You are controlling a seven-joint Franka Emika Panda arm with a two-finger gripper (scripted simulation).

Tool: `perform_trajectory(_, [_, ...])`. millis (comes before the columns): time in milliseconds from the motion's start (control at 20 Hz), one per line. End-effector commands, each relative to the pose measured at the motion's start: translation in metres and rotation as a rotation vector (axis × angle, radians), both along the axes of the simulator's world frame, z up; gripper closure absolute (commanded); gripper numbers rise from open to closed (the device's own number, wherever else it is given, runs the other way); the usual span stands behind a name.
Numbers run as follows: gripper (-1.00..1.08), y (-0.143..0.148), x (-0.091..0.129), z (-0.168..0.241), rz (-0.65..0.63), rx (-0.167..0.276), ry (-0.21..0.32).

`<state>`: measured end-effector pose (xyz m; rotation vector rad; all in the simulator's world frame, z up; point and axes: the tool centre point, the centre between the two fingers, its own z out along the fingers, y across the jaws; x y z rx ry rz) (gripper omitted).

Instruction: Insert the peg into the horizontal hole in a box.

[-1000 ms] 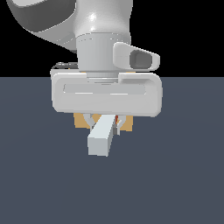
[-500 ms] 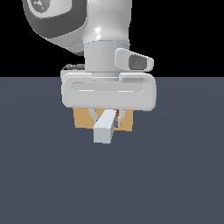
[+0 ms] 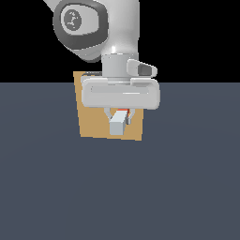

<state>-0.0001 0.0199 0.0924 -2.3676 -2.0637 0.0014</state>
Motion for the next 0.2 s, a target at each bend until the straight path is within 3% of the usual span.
perform_trajectory(0, [1.08,0.0089,0.0026,0.0015,-0.002,0.0,-0.003])
perform_trajectory(150, [1.08,0.0124,0.0035,0.0015,-0.002,0.0,-0.003])
